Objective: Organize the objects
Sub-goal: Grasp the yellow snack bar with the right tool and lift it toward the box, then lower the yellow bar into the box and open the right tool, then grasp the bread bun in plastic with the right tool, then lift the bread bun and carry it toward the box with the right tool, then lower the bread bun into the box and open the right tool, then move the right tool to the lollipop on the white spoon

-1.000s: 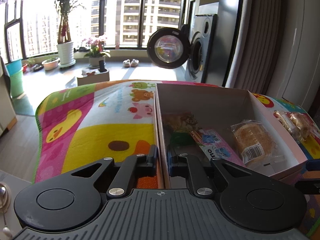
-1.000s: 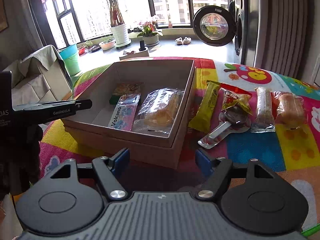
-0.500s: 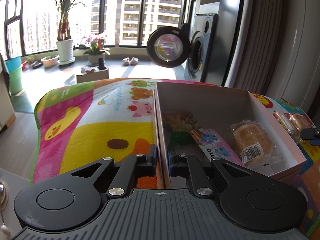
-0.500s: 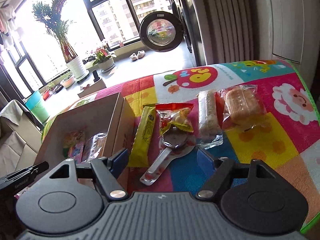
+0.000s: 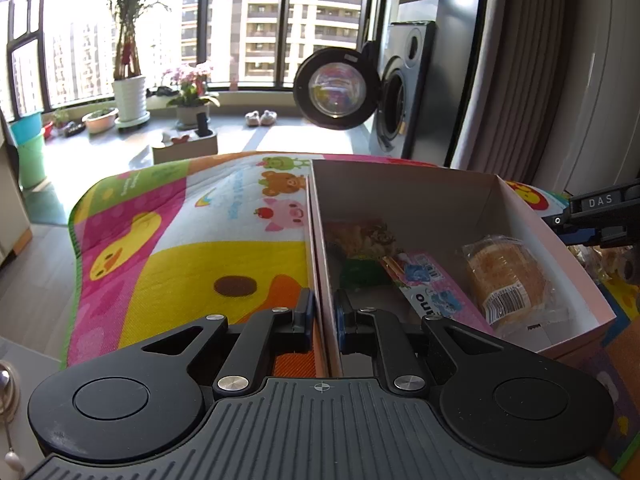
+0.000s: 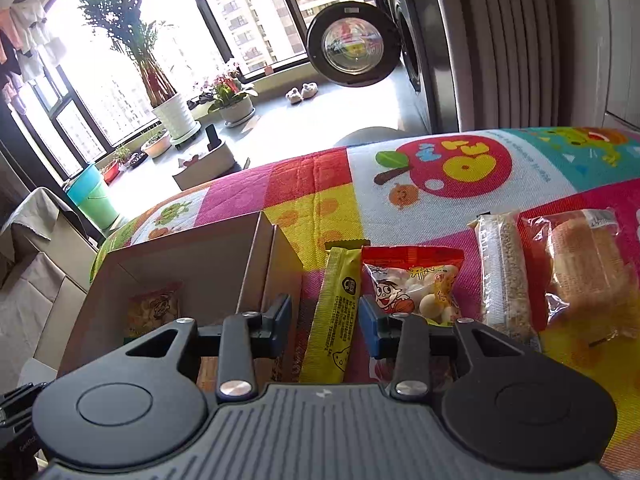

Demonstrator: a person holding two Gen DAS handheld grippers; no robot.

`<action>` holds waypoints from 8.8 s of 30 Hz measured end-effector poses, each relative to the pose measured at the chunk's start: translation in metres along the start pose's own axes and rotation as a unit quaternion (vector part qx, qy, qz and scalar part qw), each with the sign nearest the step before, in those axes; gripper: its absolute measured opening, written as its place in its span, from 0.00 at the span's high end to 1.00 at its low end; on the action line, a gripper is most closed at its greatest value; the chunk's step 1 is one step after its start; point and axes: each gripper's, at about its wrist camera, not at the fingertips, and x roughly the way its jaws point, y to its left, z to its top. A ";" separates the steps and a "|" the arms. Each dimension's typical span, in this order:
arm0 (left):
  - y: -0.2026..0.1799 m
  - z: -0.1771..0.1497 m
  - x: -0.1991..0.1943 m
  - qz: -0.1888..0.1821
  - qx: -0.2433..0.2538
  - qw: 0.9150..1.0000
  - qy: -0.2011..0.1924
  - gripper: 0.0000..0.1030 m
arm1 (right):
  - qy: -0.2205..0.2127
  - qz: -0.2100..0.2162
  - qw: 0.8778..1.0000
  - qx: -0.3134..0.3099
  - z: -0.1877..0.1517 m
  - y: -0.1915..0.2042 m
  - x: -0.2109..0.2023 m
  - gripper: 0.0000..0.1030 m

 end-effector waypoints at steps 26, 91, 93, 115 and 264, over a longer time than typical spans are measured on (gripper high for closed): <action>0.000 0.001 0.004 -0.002 -0.006 1.000 0.004 0.87 | 0.002 -0.098 0.989 -0.110 -0.043 -0.004 -0.018 0.73; 0.003 -0.002 0.013 -0.003 -0.020 0.999 0.027 0.87 | -0.053 -0.184 0.976 -0.100 -0.080 -0.040 -0.070 0.19; 0.003 -0.002 0.013 -0.004 -0.020 0.999 0.027 0.87 | -0.063 -0.190 0.973 -0.117 -0.074 -0.038 -0.067 0.19; 0.003 -0.003 0.015 -0.001 -0.015 0.999 0.033 0.88 | -0.040 -0.235 0.970 -0.047 0.025 -0.109 -0.008 0.30; 0.002 -0.002 0.015 -0.004 -0.029 0.999 0.041 0.87 | -0.060 -0.179 0.980 -0.059 -0.120 -0.035 -0.067 0.00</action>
